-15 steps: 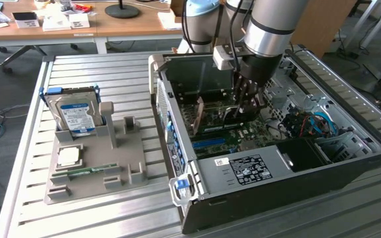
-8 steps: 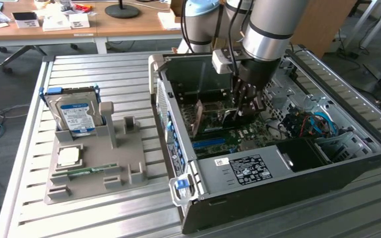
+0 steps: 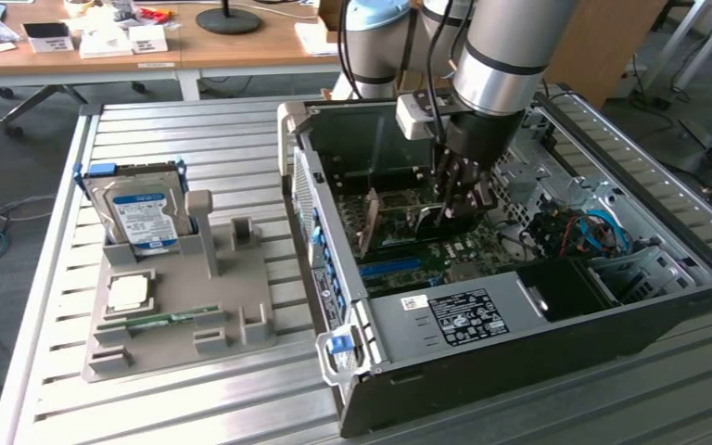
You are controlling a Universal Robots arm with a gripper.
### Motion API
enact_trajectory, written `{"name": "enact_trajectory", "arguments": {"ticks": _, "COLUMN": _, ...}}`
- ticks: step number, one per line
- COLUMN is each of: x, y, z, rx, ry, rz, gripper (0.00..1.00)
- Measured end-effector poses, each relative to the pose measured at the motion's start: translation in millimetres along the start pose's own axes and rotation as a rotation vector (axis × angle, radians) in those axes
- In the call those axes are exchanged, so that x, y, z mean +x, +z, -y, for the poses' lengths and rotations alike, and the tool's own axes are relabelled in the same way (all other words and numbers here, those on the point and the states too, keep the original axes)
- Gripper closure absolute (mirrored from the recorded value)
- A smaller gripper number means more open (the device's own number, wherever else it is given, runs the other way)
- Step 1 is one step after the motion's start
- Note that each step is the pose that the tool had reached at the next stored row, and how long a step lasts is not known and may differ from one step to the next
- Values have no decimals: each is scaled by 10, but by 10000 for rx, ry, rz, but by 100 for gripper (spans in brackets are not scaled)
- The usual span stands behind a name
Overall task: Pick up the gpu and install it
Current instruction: 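Insert the gpu into the slot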
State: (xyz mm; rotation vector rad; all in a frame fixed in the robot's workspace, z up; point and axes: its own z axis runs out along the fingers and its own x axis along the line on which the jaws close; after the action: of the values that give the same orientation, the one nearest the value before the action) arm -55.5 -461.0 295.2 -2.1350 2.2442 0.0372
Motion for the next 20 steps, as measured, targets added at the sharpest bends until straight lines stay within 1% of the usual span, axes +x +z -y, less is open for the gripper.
{"name": "enact_trajectory", "arguments": {"ticks": 9, "x": 0, "y": 0, "z": 0, "rx": 0, "ry": 0, "rz": 0, "gripper": 73}}
{"name": "enact_trajectory", "arguments": {"ticks": 11, "x": 8, "y": 21, "z": -2, "rx": 0, "ry": 0, "rz": 0, "gripper": 73}}
{"name": "enact_trajectory", "arguments": {"ticks": 13, "x": 13, "y": 28, "z": -63, "rx": 9, "ry": -1, "rz": 1, "gripper": 73}}
{"name": "enact_trajectory", "arguments": {"ticks": 14, "x": 14, "y": 29, "z": -77, "rx": 9, "ry": -1, "rz": 0, "gripper": 73}}
{"name": "enact_trajectory", "arguments": {"ticks": 20, "x": 33, "y": 42, "z": -84, "rx": 8, "ry": 0, "rz": 0, "gripper": 73}}
